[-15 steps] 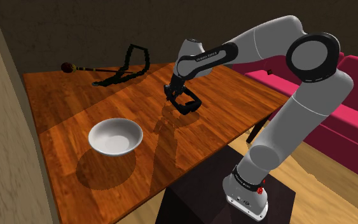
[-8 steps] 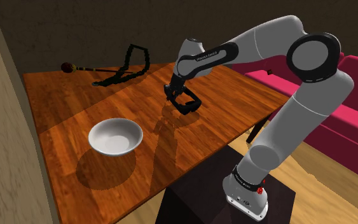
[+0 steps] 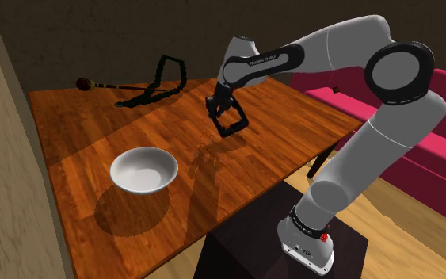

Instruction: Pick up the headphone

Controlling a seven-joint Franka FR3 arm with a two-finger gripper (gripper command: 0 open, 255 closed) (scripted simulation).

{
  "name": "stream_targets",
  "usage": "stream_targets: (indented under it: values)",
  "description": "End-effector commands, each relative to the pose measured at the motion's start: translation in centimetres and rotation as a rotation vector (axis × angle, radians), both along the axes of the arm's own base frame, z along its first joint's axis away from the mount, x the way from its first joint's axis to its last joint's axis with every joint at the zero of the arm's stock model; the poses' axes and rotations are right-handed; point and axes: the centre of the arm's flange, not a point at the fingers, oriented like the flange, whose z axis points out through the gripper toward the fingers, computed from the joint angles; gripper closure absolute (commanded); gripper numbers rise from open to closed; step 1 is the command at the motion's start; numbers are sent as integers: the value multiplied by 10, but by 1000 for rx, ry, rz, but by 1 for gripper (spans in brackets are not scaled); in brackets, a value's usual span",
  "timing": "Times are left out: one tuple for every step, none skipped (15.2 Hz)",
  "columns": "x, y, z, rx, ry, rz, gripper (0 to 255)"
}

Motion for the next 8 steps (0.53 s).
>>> stream_targets:
  values:
    - [-1, 0, 12, 0, -1, 0, 255]
    - [-1, 0, 17, 0, -1, 0, 255]
    - [-1, 0, 22, 0, -1, 0, 255]
    - [-1, 0, 27, 0, -1, 0, 255]
    - [-1, 0, 33, 0, -1, 0, 255]
    - [-1, 0, 38, 0, -1, 0, 255]
    - [-1, 0, 39, 0, -1, 0, 255]
    - [-1, 0, 39, 0, -1, 0, 255]
